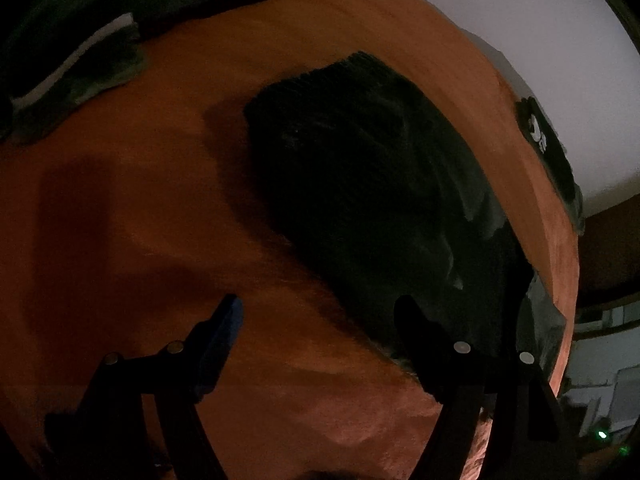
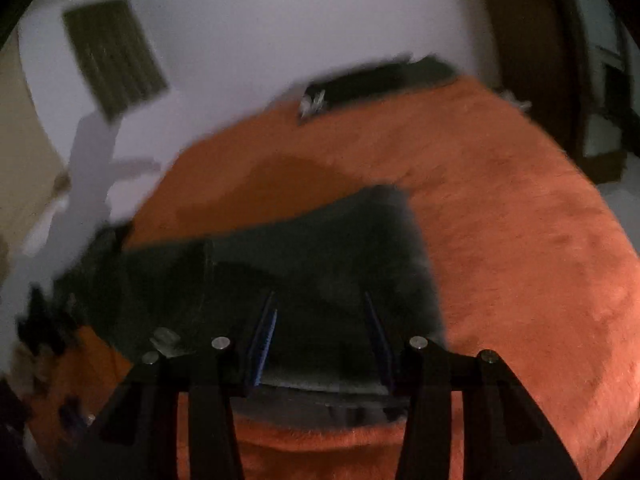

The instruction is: Fold clothes

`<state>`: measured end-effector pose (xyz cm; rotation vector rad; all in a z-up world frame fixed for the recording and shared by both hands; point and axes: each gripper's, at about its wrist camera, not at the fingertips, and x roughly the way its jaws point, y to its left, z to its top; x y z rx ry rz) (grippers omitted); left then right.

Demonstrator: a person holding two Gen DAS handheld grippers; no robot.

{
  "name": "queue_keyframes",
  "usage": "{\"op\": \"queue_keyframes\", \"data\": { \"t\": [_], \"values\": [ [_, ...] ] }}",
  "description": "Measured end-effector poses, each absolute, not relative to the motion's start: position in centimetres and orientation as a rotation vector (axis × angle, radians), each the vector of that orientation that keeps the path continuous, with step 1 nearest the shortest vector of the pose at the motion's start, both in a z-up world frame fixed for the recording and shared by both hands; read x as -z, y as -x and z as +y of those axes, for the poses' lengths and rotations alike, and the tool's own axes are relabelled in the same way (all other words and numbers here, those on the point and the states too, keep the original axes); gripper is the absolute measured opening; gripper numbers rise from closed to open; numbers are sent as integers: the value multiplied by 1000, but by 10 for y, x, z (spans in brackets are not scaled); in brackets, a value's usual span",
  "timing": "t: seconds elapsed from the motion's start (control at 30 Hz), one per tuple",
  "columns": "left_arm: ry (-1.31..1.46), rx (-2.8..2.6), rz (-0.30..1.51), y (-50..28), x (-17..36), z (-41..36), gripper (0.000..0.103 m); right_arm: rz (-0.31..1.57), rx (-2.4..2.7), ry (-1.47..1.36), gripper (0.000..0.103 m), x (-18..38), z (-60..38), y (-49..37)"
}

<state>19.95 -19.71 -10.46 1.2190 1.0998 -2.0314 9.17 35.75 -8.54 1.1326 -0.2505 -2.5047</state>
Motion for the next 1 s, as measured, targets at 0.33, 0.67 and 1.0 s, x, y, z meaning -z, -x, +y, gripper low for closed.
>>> {"op": "queue_keyframes", "data": {
  "t": [0.33,0.67,1.0],
  "values": [
    [-1135,2020,1261,-203,136,-229,79,-186,2389,-1282,53,82,315,-85],
    [-840,1985,1598,-167,166,-265,79,70,2278,-1289,56,17,311,-126],
    [-693,2010,1411,-137,142,-251,34,460,2235,-1364,56,-20,329,-114]
  ]
}}
